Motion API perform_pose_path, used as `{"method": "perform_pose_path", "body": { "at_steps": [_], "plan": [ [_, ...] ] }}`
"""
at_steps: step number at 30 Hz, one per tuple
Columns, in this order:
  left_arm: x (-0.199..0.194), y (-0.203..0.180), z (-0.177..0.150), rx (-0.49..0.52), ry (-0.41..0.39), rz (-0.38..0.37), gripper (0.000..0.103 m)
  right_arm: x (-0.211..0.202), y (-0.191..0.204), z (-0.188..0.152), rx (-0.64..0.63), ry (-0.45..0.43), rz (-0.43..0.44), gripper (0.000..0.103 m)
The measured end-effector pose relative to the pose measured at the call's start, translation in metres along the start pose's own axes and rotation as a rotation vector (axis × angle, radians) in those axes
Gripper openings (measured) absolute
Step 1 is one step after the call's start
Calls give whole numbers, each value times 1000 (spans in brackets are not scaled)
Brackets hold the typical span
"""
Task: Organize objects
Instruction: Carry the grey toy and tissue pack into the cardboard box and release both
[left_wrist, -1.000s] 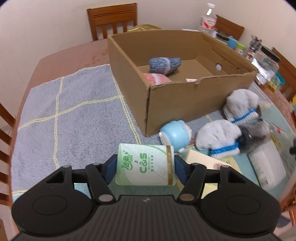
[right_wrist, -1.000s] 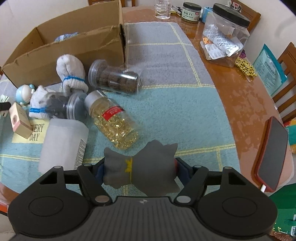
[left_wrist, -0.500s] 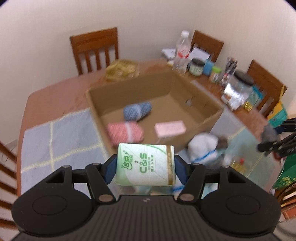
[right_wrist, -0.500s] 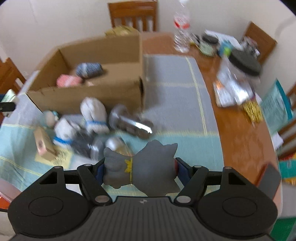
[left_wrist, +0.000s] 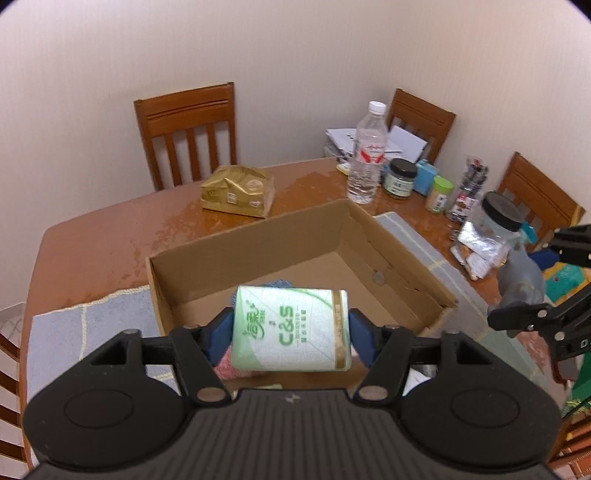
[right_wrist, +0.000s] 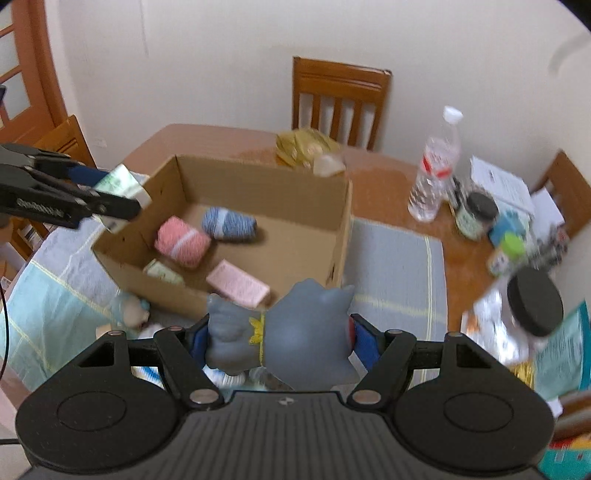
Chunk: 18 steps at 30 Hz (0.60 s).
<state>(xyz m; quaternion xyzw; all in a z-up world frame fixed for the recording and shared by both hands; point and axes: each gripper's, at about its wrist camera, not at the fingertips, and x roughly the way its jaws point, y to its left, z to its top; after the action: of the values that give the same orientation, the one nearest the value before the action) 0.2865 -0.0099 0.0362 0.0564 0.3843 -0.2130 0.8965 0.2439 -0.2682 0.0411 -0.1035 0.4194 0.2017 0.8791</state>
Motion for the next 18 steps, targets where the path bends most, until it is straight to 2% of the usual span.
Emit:
{"method": "perform_pose_path", "body": {
  "at_steps": [2, 5, 11, 18],
  "plan": [
    [4, 3, 1, -32, -1, 34, 99, 7, -2, 10, -12, -7, 15, 77],
    [5, 7, -3, -65, 3, 37, 100, 18, -5, 22, -23, -12, 33, 77],
    [3, 12, -16, -108, 26, 98, 100, 47, -12, 41, -47, -5, 68, 77],
    [-12, 12, -28, -173, 15, 146, 100, 81, -11, 67, -84, -4, 101, 77]
  ]
}}
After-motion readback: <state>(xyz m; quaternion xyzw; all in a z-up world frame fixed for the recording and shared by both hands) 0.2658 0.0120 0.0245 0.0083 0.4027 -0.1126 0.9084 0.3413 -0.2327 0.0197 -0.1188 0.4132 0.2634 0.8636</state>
